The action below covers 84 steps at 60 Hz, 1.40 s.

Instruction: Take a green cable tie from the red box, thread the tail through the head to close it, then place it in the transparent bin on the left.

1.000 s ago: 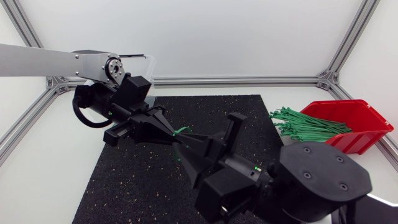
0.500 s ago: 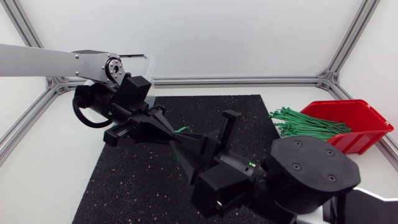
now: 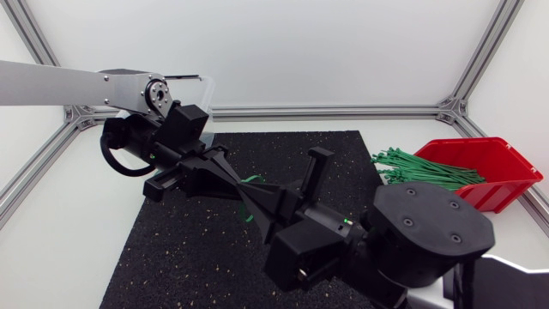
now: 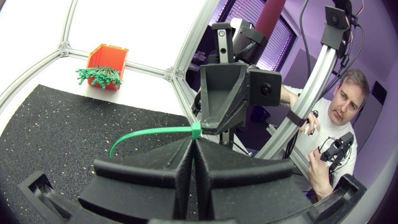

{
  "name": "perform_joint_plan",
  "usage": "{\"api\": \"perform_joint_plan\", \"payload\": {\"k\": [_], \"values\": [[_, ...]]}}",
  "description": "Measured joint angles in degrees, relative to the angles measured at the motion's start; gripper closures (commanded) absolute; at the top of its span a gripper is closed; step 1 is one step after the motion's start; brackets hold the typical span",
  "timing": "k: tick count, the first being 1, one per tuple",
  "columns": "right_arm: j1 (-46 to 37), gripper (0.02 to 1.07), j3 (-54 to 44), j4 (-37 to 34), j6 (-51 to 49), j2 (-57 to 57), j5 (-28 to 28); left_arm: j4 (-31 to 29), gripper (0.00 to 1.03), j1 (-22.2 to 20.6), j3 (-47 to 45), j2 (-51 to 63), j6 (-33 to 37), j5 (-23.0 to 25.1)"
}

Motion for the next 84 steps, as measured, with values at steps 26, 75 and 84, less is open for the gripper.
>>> {"api": "perform_joint_plan", "payload": {"k": [26, 75, 84], "values": [[1.64, 1.01, 0.00, 0.02, -0.68, -0.07, 1.79, 1.92, 1.00, 0.00, 0.04, 0.00, -2.62, -0.02], [8.52, 1.01, 2.58, -1.51, -1.14, -0.07, 10.75, 3.89, 1.00, 0.00, 0.00, -0.66, -6.21, 0.02], [8.41, 0.86, 2.58, -0.85, -1.22, -0.07, 9.64, 4.37, 1.00, 0.00, -0.24, -2.62, -6.43, -0.09]]}}
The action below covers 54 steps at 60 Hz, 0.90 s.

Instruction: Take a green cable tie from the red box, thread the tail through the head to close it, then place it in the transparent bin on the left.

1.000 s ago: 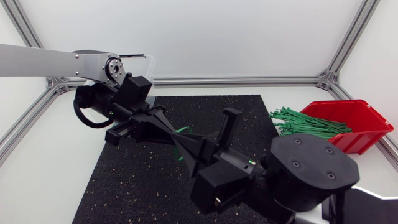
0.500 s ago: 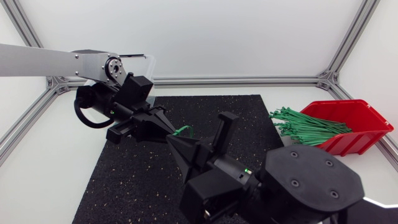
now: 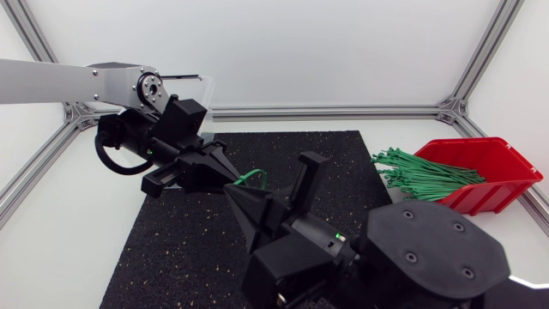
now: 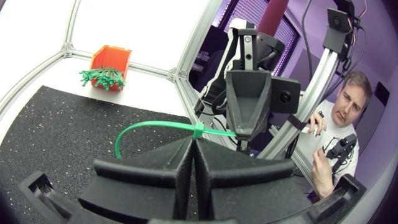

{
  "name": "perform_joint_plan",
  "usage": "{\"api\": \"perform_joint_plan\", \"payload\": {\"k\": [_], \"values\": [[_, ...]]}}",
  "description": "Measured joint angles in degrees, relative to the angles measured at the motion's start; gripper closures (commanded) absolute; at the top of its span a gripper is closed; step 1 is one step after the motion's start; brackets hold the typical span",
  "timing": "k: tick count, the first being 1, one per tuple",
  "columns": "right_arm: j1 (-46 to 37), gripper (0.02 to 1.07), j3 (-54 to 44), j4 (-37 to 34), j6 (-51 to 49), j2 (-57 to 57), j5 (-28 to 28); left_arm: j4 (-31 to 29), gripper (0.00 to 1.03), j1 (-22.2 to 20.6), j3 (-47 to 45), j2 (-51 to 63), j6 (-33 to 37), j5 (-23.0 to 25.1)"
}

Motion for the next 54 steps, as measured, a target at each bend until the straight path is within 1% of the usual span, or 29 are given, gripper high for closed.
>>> {"api": "perform_joint_plan", "payload": {"k": [2, 4, 6, 7, 8, 11, 15, 16, 18, 26, 37, 42, 49, 54], "values": [[-0.15, 0.74, 0.00, 0.42, -0.17, 0.00, -0.48, 0.11, 1.00, 0.02, -0.09, -0.63, -0.04, -0.13], [-0.24, 0.70, 0.00, 1.09, -0.33, 0.00, -1.73, 0.44, 1.00, 0.07, -0.09, -1.20, -0.55, -0.02], [-0.22, 0.60, 0.02, 1.86, -0.37, -0.04, -2.38, 1.05, 1.00, 0.07, -0.09, -1.66, -1.09, 0.09], [-0.13, 0.53, 0.02, 2.25, -0.55, -0.15, -2.93, 1.07, 1.00, 0.07, -0.09, -1.86, -1.14, 0.07], [-0.09, 0.48, 0.02, 2.43, -0.55, -0.24, -3.21, 1.14, 1.00, 0.07, -0.09, -2.03, -1.33, 0.07], [-0.09, 0.40, 0.02, 2.73, -0.74, -0.52, -3.45, 1.25, 1.00, 0.07, -0.09, -2.67, -1.62, 0.07], [-0.31, 0.19, 0.02, 2.86, -0.74, -0.96, -3.43, 1.27, 1.00, 0.07, -0.09, -3.69, -2.56, 0.07], [-0.42, 0.16, 0.02, 2.95, -0.74, -1.11, -3.43, 1.25, 1.00, 0.07, -0.09, -3.96, -2.58, 0.07], [-0.46, 0.07, 0.02, 3.02, -0.74, -1.57, -3.43, 1.27, 1.00, 0.07, -0.09, -4.55, -2.82, 0.07], [-1.27, 0.06, 0.04, 3.37, -0.74, -4.37, -3.52, 1.25, 1.00, 0.46, -0.04, -6.10, -4.28, 0.07], [-8.17, 0.06, 0.00, 3.87, -0.48, -6.10, -5.14, 1.31, 1.00, 1.88, 0.28, -7.34, -6.10, 0.04], [-10.73, 0.06, -0.55, 3.85, 0.00, -6.75, -5.66, 2.29, 1.00, 2.32, 0.28, -9.38, -6.75, -0.02], [-12.17, 0.06, -1.79, 3.82, 0.76, -8.15, -6.47, 3.82, 1.00, 2.32, 0.26, -13.73, -7.28, -0.07], [-13.14, 0.06, -2.49, 3.78, 1.09, -8.90, -7.04, 6.45, 1.00, 2.40, -0.13, -17.59, -8.13, -0.07]]}}
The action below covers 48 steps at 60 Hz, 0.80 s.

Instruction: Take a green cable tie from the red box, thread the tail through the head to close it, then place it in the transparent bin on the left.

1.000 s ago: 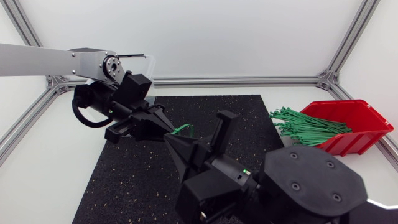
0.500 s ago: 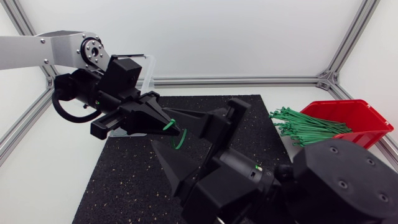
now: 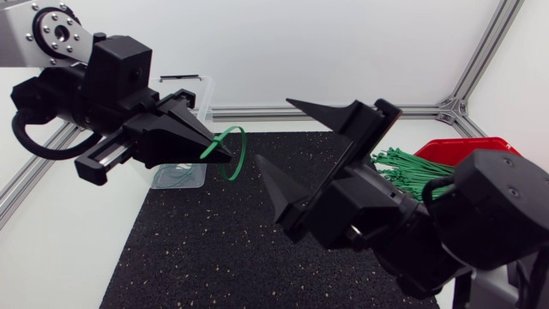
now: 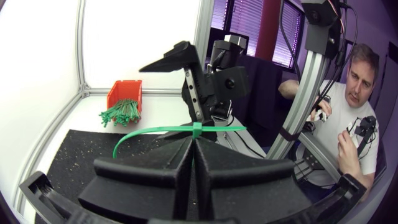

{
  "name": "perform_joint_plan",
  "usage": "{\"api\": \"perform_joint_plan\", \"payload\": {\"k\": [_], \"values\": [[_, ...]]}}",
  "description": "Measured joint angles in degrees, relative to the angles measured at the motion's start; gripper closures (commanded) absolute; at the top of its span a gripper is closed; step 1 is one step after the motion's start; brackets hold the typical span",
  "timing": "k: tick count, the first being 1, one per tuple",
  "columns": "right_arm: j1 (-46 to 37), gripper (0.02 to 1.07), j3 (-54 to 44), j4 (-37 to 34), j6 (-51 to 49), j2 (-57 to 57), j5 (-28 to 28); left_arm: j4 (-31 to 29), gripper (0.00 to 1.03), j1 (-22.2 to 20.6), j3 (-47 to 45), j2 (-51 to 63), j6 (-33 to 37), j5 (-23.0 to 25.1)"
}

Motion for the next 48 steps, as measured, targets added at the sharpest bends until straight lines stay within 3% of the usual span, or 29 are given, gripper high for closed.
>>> {"api": "perform_joint_plan", "payload": {"k": [12, 18, 24, 28, 31, 37, 48], "values": [[-1.70, 0.06, -0.24, -0.04, 0.37, -0.13, -0.92, 5.55, 1.00, 0.52, -2.80, -6.34, -2.56, -0.44], [-1.75, 0.06, -0.24, -0.15, 0.37, -0.33, -0.94, 12.92, 1.00, 0.55, -5.90, -9.86, -6.56, -3.08], [-2.03, 0.06, -0.28, -0.15, 0.37, -0.46, -0.94, 31.56, 1.00, -0.72, -12.44, -15.98, -17.38, -10.38], [-2.03, 0.06, -0.28, -0.15, 0.37, -0.46, -0.94, 49.59, 1.00, -3.89, -19.74, -21.64, -27.61, -18.36], [-2.03, 0.06, -0.37, -0.15, 0.37, -0.46, -0.94, 56.96, 1.00, -6.51, -23.91, -24.98, -33.40, -22.60], [-2.40, 0.06, -1.01, -0.15, 0.37, -0.46, -0.94, 60.76, 1.00, -9.75, -26.80, -26.91, -38.95, -29.11], [-4.52, 0.06, -2.19, -0.11, 0.37, -0.46, -0.90, 63.21, 1.00, -7.91, -26.58, -24.17, -42.88, -35.34]]}}
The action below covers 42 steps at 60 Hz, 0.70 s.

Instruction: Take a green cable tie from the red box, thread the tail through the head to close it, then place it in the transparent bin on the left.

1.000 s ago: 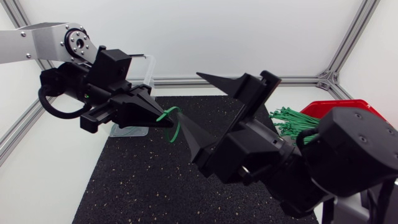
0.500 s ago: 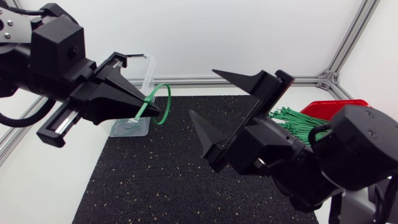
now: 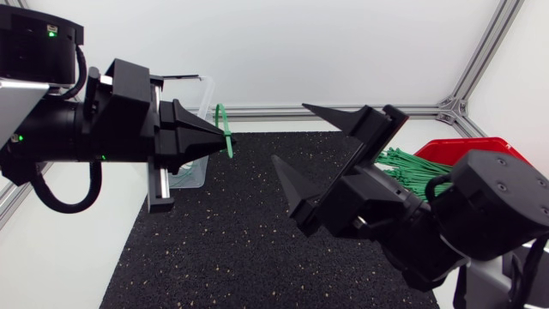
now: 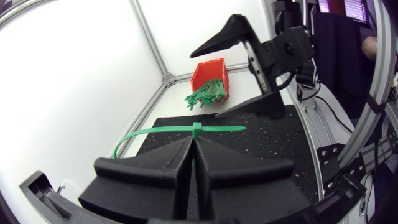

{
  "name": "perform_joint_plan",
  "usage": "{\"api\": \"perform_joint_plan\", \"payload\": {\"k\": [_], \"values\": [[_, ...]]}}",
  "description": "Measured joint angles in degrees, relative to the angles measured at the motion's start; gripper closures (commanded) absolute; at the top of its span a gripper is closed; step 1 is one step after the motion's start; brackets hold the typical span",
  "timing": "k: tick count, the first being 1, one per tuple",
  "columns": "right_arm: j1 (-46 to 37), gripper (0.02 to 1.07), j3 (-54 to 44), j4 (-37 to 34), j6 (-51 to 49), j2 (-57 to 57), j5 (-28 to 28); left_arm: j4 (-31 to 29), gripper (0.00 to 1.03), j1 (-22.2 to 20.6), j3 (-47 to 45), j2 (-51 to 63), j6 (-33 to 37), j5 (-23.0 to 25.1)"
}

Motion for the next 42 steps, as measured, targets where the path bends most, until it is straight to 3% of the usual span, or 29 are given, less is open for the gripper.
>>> {"api": "perform_joint_plan", "payload": {"k": [21, 30, 42], "values": [[-5.60, 0.06, 0.94, 2.78, 1.86, 3.67, 1.44, 7.61, 1.00, 6.91, 7.06, 8.70, -8.52, -13.27], [-7.21, 0.06, 3.80, 2.80, 4.42, 4.72, 3.43, 8.09, 1.00, 9.11, 10.29, 12.31, -10.34, -20.50], [-9.27, 0.06, 7.67, 2.51, 8.48, 5.81, 6.56, 7.58, 1.00, 12.41, 14.58, 18.43, -13.70, -26.43]]}}
